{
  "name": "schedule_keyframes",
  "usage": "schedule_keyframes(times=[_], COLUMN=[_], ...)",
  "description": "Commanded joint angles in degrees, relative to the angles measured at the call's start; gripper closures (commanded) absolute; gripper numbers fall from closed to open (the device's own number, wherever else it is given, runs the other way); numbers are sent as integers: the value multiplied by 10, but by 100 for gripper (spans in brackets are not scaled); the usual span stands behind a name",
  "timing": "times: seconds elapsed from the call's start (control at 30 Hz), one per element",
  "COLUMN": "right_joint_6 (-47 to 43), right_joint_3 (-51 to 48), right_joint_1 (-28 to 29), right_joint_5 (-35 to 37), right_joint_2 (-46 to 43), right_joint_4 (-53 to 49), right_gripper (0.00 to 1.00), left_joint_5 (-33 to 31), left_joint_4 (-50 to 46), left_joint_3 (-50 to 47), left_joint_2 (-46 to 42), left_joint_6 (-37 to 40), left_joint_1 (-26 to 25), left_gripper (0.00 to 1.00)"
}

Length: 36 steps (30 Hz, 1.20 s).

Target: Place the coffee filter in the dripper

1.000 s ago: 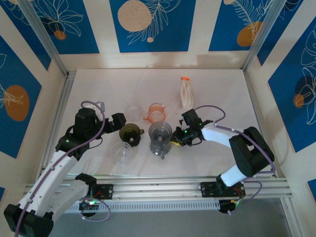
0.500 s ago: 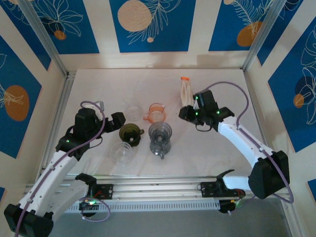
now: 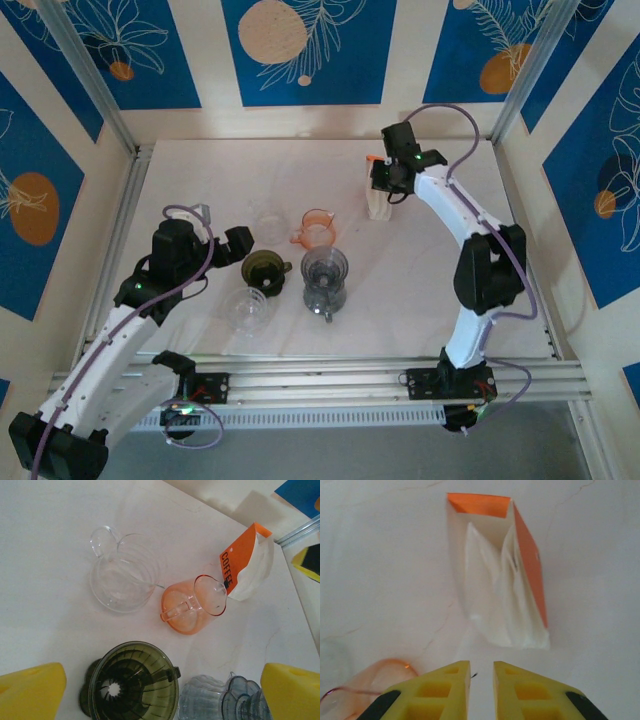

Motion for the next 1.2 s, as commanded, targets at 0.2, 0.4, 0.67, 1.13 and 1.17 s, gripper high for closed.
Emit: schedule_keyframes(times=[0.2, 0.4, 0.67, 1.13, 1.17], right_joint_6=[-37, -30, -26, -18, -18], right_joint_3=[111, 130, 154, 178, 179], right_joint_1=[-5, -4, -4, -3, -3], right_joint_5=[23, 19, 32, 52, 54], right_joint_2=[82, 106, 134, 164, 167], right_joint_4=[-62, -68, -79, -85, -86], right_gripper=[78, 76, 77, 77, 77], left_joint_5=[-13, -17, -18, -21, -21], left_joint_4=[11, 15, 20, 24, 24], left_joint_3=[-6, -9, -11, -11, -12], left_joint_2=[-4, -2, 3, 5, 5], left_joint_6=[15, 16, 15, 16, 16], left_joint_1=[-3, -3, -3, -3, -3], left_gripper=[0, 0, 0, 0, 0])
